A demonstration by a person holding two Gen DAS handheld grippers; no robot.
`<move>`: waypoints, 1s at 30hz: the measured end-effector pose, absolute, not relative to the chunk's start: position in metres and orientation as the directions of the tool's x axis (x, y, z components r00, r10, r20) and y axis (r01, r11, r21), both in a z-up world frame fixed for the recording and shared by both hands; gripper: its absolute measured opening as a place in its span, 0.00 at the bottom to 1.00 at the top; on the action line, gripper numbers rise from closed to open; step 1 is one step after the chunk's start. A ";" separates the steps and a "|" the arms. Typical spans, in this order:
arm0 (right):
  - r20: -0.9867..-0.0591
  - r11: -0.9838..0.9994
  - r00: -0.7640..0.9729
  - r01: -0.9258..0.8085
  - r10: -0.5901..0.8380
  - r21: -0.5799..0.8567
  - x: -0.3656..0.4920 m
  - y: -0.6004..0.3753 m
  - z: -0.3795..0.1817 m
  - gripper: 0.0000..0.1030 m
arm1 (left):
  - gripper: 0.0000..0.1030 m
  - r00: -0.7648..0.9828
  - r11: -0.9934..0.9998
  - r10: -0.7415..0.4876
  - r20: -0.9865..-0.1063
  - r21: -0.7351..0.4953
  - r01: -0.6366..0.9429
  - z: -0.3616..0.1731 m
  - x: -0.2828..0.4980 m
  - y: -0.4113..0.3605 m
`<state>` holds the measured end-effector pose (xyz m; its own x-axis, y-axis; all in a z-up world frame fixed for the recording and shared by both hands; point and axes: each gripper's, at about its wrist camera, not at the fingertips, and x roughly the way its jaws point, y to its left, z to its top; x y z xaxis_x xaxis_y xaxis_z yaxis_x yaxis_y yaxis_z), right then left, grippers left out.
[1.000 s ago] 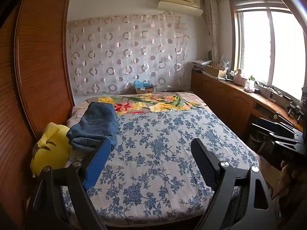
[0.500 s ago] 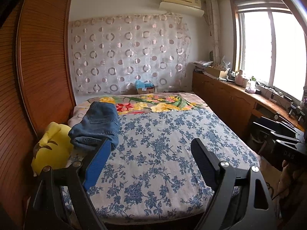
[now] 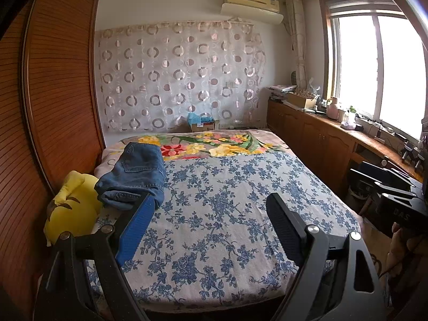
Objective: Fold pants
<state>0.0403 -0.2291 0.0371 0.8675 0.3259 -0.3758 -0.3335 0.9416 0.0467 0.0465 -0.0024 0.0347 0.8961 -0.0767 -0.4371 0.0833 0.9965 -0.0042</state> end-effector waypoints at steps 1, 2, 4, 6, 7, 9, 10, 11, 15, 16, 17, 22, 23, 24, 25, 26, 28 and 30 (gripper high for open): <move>-0.376 0.941 0.867 -0.335 0.327 0.046 0.040 -0.229 0.037 0.62 | 0.83 0.896 0.997 -0.076 -0.437 -0.004 0.083 0.035 0.047 -0.002; -0.376 0.941 0.867 -0.335 0.327 0.046 0.041 -0.229 0.037 0.62 | 0.83 0.897 0.997 -0.076 -0.436 -0.003 0.083 0.035 0.046 -0.002; -0.376 0.942 0.868 -0.333 0.325 0.046 0.040 -0.229 0.037 0.62 | 0.83 0.896 0.997 -0.077 -0.437 -0.005 0.083 0.035 0.046 -0.003; -0.375 0.942 0.868 -0.331 0.324 0.048 0.040 -0.229 0.037 0.62 | 0.83 0.896 0.996 -0.077 -0.437 -0.004 0.084 0.035 0.046 -0.003; -0.375 0.943 0.869 -0.330 0.323 0.048 0.040 -0.228 0.038 0.62 | 0.83 0.897 0.997 -0.077 -0.436 -0.004 0.083 0.035 0.046 -0.003; -0.373 0.943 0.870 -0.329 0.322 0.047 0.040 -0.228 0.038 0.62 | 0.83 0.897 0.997 -0.077 -0.435 -0.005 0.083 0.035 0.045 -0.003; -0.372 0.944 0.871 -0.328 0.321 0.047 0.040 -0.227 0.038 0.62 | 0.83 0.897 0.996 -0.077 -0.435 -0.005 0.084 0.035 0.045 -0.003; -0.372 0.944 0.871 -0.328 0.321 0.047 0.039 -0.227 0.038 0.62 | 0.83 0.897 0.997 -0.076 -0.436 -0.004 0.083 0.035 0.045 -0.003; -0.371 0.944 0.872 -0.327 0.321 0.047 0.039 -0.227 0.038 0.62 | 0.83 0.897 0.997 -0.077 -0.435 -0.004 0.083 0.035 0.045 -0.003; -0.370 0.944 0.872 -0.327 0.321 0.047 0.039 -0.227 0.038 0.62 | 0.83 0.897 0.997 -0.076 -0.435 -0.004 0.082 0.035 0.044 -0.003; -0.370 0.944 0.872 -0.327 0.321 0.047 0.038 -0.227 0.037 0.62 | 0.83 0.897 0.997 -0.075 -0.435 -0.004 0.082 0.035 0.044 -0.003; -0.367 0.945 0.874 -0.324 0.319 0.049 0.038 -0.226 0.037 0.62 | 0.83 0.897 0.996 -0.077 -0.435 -0.004 0.084 0.034 0.045 -0.002; -0.367 0.945 0.874 -0.324 0.319 0.049 0.038 -0.226 0.037 0.62 | 0.83 0.897 0.997 -0.077 -0.435 -0.003 0.084 0.034 0.044 -0.002; -0.367 0.945 0.874 -0.324 0.319 0.048 0.039 -0.226 0.037 0.62 | 0.83 0.897 0.996 -0.077 -0.435 -0.004 0.084 0.034 0.044 -0.002; -0.367 0.945 0.874 -0.323 0.318 0.049 0.039 -0.226 0.037 0.62 | 0.83 0.897 0.996 -0.078 -0.435 -0.005 0.084 0.034 0.044 -0.002; -0.367 0.945 0.874 -0.324 0.319 0.049 0.039 -0.226 0.037 0.62 | 0.83 0.897 0.997 -0.077 -0.435 -0.004 0.083 0.034 0.045 -0.002; -0.366 0.945 0.875 -0.323 0.318 0.049 0.039 -0.226 0.037 0.62 | 0.83 0.897 0.997 -0.077 -0.435 -0.004 0.083 0.034 0.045 -0.002; -0.366 0.945 0.875 -0.322 0.317 0.049 0.039 -0.226 0.037 0.62 | 0.83 0.897 0.997 -0.077 -0.435 -0.004 0.083 0.034 0.044 -0.002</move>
